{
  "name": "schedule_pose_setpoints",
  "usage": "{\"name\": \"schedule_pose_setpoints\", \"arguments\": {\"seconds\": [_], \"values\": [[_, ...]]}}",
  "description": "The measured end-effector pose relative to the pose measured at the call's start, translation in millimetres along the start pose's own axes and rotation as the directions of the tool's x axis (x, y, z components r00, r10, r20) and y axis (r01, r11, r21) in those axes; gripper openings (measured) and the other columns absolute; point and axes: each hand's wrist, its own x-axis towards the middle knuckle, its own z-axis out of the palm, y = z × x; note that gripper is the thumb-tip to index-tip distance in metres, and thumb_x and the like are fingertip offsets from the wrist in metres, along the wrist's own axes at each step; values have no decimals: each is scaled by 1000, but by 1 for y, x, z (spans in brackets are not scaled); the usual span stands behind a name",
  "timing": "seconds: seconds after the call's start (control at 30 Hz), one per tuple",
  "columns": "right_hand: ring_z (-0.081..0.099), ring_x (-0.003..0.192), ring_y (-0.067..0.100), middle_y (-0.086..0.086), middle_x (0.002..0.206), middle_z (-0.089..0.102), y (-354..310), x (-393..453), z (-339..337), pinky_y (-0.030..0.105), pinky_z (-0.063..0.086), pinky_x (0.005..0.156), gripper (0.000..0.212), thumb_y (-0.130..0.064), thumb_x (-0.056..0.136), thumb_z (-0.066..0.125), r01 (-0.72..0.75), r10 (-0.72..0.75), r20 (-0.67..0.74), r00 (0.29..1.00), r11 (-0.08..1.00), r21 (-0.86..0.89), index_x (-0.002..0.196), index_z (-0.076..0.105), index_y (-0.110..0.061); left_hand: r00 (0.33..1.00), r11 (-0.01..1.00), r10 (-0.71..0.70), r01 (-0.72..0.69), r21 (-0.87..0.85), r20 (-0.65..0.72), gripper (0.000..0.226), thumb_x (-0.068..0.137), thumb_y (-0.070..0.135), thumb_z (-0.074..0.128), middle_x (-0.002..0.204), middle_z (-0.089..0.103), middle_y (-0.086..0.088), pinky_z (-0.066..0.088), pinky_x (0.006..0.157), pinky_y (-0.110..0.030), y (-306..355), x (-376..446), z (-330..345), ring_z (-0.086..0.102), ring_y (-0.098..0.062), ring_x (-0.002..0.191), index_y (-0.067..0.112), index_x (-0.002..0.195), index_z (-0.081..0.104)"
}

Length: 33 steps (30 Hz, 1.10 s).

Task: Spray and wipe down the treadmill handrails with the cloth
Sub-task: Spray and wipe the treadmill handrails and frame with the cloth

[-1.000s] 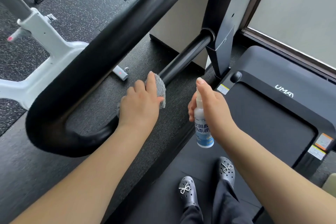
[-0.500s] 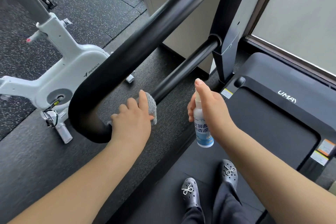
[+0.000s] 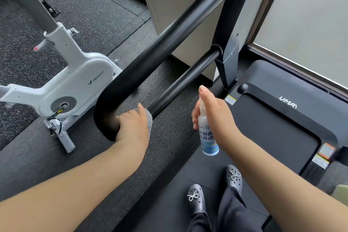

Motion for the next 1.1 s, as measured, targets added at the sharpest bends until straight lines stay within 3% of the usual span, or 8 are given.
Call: {"name": "schedule_pose_setpoints", "arguments": {"seconds": [0.17, 0.27, 0.33, 0.5, 0.6, 0.73, 0.97, 1.1], "values": [[53, 49, 25, 16, 54, 55, -4, -16, 2, 23, 46, 51, 64, -49, 96, 42, 2, -2, -9, 1000, 1000, 0, 56, 52, 0, 994, 969, 113, -113, 220, 13, 63, 97, 22, 38, 128, 53, -7, 44, 87, -32, -9, -4, -8, 57, -20, 111, -3, 148, 11], [53, 49, 26, 18, 58, 55, -6, -22, 1, 24, 46, 52, 63, -47, 97, 41, 4, -3, -24, 1000, 1000, 24, 54, 48, -2, 980, 961, 164, -184, 207, 112, 53, 98, 16, 40, 141, 44, -12, 41, 83, -31, -14, -7, -21, 52, -24, 120, -2, 145, 22], [53, 49, 26, 19, 60, 54, -7, -22, -2, 26, 46, 53, 62, -46, 97, 41, 7, -6, -36, 999, 999, 41, 52, 47, -4, 987, 973, 115, -134, 186, 114, 45, 96, 11, 40, 136, 49, -13, 39, 74, -31, -14, -5, -27, 53, -25, 117, 1, 140, 34], [54, 49, 26, 19, 60, 55, 1, -16, -8, 25, 47, 54, 62, -47, 96, 42, -4, 7, -74, 997, 999, 49, 50, 47, -5, 997, 997, -65, 67, -38, 33, 27, 95, 29, 44, 106, 63, -1, 39, 69, -30, -1, 2, -8, 62, -18, 95, 14, 113, 57], [55, 50, 26, 17, 58, 56, 8, -11, -9, 28, 49, 58, 64, -49, 96, 43, -4, 7, -75, 997, 999, 47, 50, 48, -5, 985, 981, -154, 143, -129, -77, 46, 92, 55, 41, 98, 63, 2, 36, 64, -29, 6, 3, 2, 62, -14, 87, 14, 109, 55], [55, 49, 26, 17, 57, 56, 15, -3, -10, 27, 48, 55, 64, -52, 93, 42, -2, 6, -73, 997, 999, 51, 50, 48, -6, 965, 962, -188, 145, -231, -180, 60, 91, 61, 34, 102, 59, -5, 48, 67, -33, 19, 12, 14, 61, -20, 87, 7, 112, 47], [53, 43, 20, 13, 55, 55, 22, 12, -25, 23, 45, 48, 61, -47, 97, 42, 7, -1, -80, 997, 997, 72, 50, 47, -7, 933, 875, -232, 77, -479, -275, 53, 78, 55, 60, 86, 60, -12, 47, 50, -31, 34, 46, 5, 62, -27, 70, 6, 98, 56], [52, 43, 22, 8, 50, 53, 24, 23, -37, 22, 44, 47, 61, -46, 95, 44, 5, 5, -83, 997, 993, 118, 47, 46, -10, 959, 783, -184, 11, -622, -216, 55, 91, 52, 46, 112, 54, -17, 48, 69, -40, 41, 71, -25, 59, -32, 95, 5, 119, 45]]}}
